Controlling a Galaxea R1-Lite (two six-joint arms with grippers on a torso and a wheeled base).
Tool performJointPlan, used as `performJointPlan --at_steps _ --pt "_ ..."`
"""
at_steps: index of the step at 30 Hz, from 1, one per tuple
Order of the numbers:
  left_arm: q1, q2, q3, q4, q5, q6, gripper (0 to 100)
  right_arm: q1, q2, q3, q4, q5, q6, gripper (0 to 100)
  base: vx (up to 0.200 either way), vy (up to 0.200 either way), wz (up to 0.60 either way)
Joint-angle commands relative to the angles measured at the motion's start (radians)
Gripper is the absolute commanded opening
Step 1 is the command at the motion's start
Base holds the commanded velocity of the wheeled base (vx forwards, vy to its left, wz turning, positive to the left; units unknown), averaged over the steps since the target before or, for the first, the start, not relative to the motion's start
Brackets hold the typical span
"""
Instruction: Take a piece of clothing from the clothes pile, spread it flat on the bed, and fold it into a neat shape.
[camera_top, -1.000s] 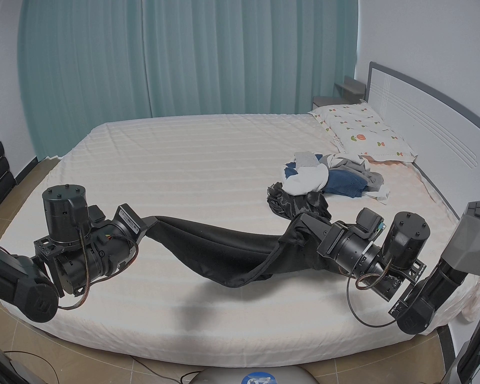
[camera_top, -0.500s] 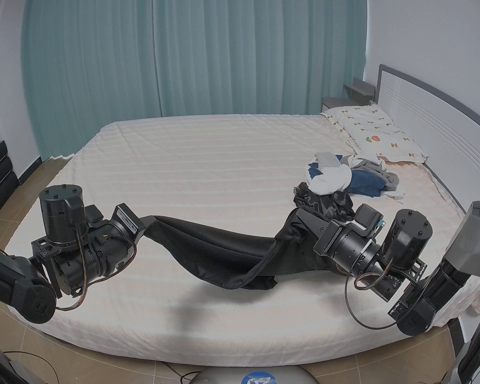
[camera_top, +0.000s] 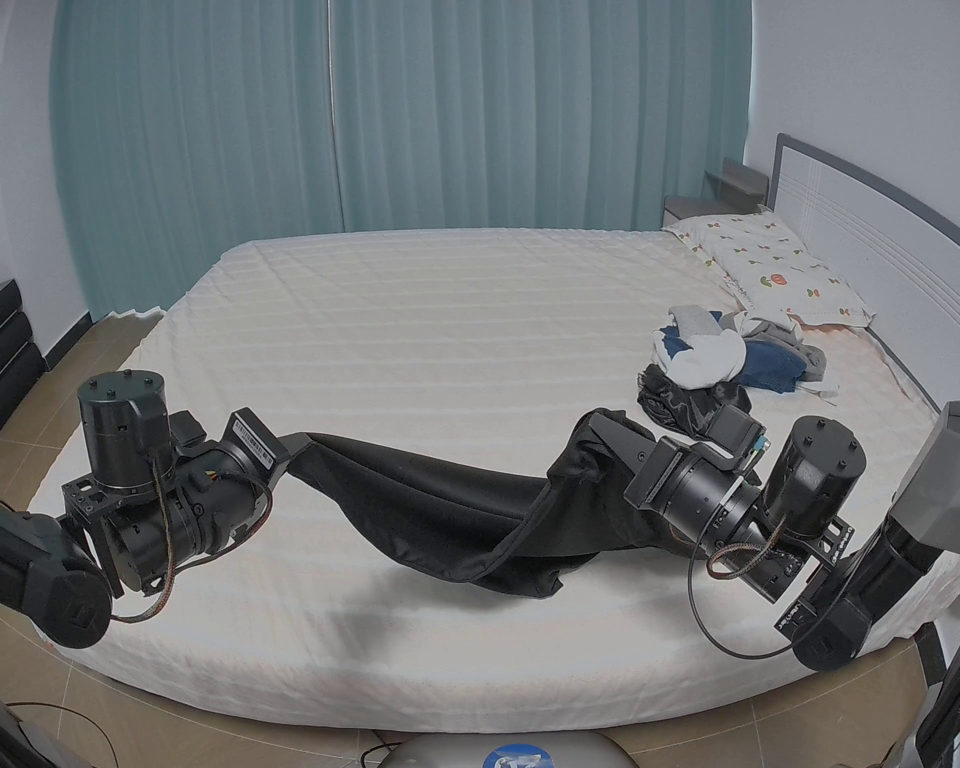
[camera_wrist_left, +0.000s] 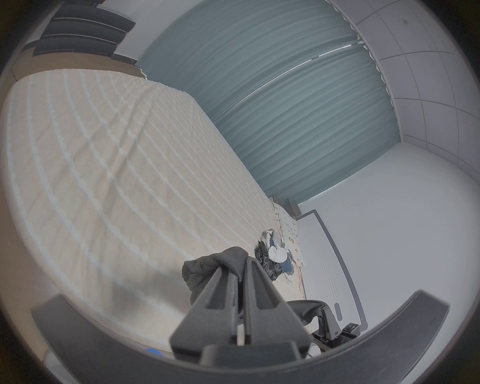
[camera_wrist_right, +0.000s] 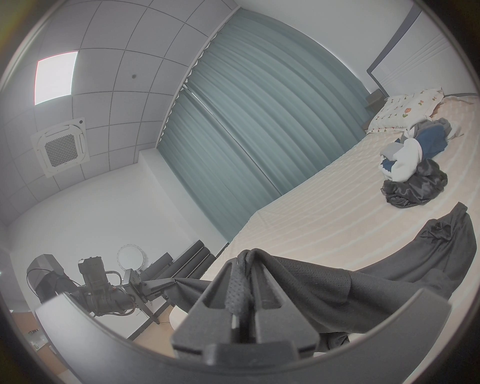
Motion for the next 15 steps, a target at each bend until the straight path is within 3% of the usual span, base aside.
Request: performJointPlan --at_steps 1,5,11,15 --pt "0.001 -0.003 0.001 0.000 0.002 0.000 0 0.000 -0.001 0.001 -0.012 0.000 0.000 0 0.000 0.200 0.00" --pt "0.000 -0.012 0.020 0.000 0.002 0.000 0 -0.006 -0.005 0.010 -0.012 0.000 -0.005 0 0.000 0.200 0.00" --pt "-0.007 -0.002 0.037 0.000 -0.001 -0.004 0 -0.058 -0.013 0.052 -0.012 0.003 -0.006 0 0.000 0.000 0.00" --pt "-0.017 -0.011 0.061 0.004 0.002 -0.005 0 -0.064 -0.037 0.119 -0.012 0.002 -0.009 0 -0.200 0.000 0.00"
